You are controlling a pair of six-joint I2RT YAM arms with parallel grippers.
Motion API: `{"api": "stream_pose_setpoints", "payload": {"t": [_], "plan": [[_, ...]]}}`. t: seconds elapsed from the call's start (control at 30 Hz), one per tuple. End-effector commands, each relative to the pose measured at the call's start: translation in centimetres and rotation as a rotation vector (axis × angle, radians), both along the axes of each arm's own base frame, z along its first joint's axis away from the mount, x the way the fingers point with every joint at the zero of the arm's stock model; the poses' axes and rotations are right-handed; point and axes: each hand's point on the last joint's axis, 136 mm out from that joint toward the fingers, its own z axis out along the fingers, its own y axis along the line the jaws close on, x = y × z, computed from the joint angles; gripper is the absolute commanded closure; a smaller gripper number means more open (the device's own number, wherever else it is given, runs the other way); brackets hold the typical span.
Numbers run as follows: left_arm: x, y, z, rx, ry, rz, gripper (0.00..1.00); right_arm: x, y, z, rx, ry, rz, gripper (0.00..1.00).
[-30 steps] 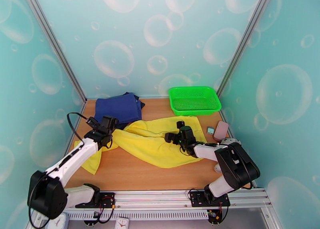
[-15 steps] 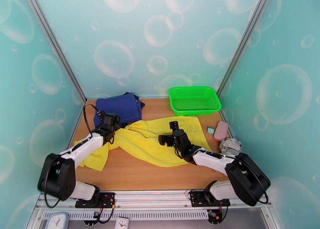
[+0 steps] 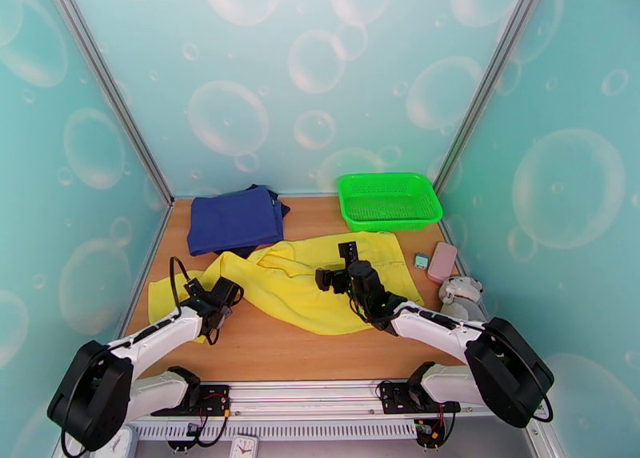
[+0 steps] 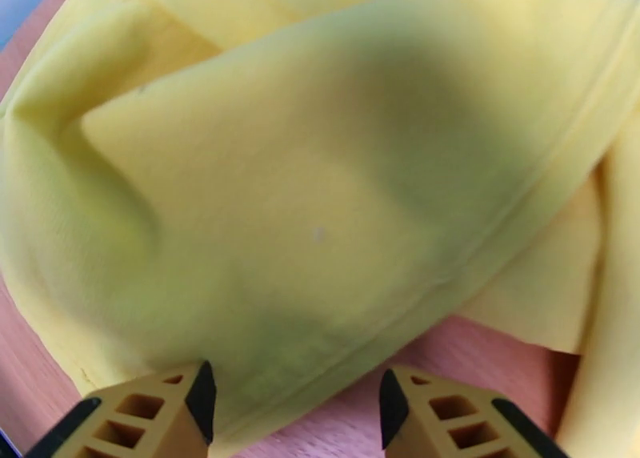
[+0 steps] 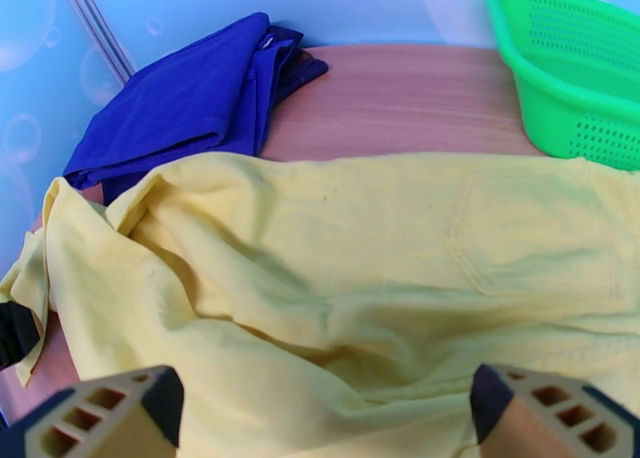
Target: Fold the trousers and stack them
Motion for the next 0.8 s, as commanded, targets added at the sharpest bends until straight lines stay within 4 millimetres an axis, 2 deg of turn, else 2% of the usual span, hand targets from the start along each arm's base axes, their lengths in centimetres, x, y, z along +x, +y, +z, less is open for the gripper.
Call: {"api": "stream_pose_setpoints", "payload": {"t": [0.0, 0.1, 0.17, 0.27, 0.4, 0.5, 0.6, 0.77], "plan": [[-0.5, 0.4, -0.2, 0.032, 0.041, 0.041, 0.41, -0.1, 0.1, -0.5, -0.022, 0.01, 0.016, 0.01], [-0.8, -0.5, -1.3, -0.04, 0.052, 0.025, 0.41, -0.1, -0.1, -0.4, -0.021, 0.007, 0.01, 0.01], [-1.1, -1.3, -2.1, -0.095, 0.051, 0.001, 0.46, -0.1, -0.2, -0.3, -0.019, 0.007, 0.009, 0.01], [-1.5, -1.1, -1.9, -0.097, 0.047, -0.005, 0.65, -0.1, -0.4, -0.1, -0.014, 0.003, 0.005, 0.01], [-1.3, -1.2, -0.7, -0.121, -0.01, -0.017, 0.89, 0.1, -0.6, -0.2, -0.015, 0.004, 0.0, 0.01], [-0.5, -1.1, 2.4, -0.139, -0.1, -0.018, 0.99, 0.2, -0.6, -0.6, -0.014, 0.013, 0.003, 0.01], [0.2, -0.8, 7.3, -0.157, -0.229, -0.007, 1.0, 0.3, -0.8, -1.2, -0.015, 0.028, -0.004, 0.01], [-0.3, 1.0, 16.9, -0.179, -0.444, 0.033, 1.0, 1.6, -2.5, -4.4, -0.011, 0.134, -0.079, 0.01]]}}
